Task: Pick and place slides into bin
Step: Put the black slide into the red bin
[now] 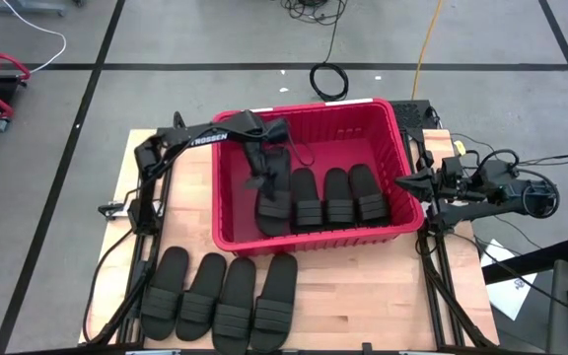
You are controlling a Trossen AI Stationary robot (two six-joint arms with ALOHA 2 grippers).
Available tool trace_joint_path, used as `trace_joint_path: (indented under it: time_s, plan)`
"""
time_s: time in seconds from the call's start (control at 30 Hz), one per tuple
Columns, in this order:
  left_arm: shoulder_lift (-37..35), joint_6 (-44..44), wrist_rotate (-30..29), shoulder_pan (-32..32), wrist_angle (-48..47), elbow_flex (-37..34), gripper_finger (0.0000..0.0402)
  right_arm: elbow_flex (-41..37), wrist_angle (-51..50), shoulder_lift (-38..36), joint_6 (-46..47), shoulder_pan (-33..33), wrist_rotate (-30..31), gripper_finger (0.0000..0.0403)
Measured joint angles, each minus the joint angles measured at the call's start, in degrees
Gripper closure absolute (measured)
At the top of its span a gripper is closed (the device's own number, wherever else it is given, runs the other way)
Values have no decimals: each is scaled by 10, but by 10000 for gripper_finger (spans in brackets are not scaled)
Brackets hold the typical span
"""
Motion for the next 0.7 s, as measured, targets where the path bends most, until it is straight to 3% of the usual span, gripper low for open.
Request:
trace_joint_path:
  time_s: [0.17, 0.47, 0.6, 0.7]
  plan:
    - [0, -52, 36, 17, 41, -38, 401, 0, 0, 0, 0, 0, 0, 403]
    - [-28, -20, 53, 14, 58, -99, 401, 0, 0, 0, 5, 0, 1, 403]
    - [-68, -49, 58, 20, 143, -157, 401, 0, 0, 0, 10, 0, 1, 403]
    - [-94, -128, 59, 29, 258, -214, 401, 0, 0, 0, 11, 0, 2, 403]
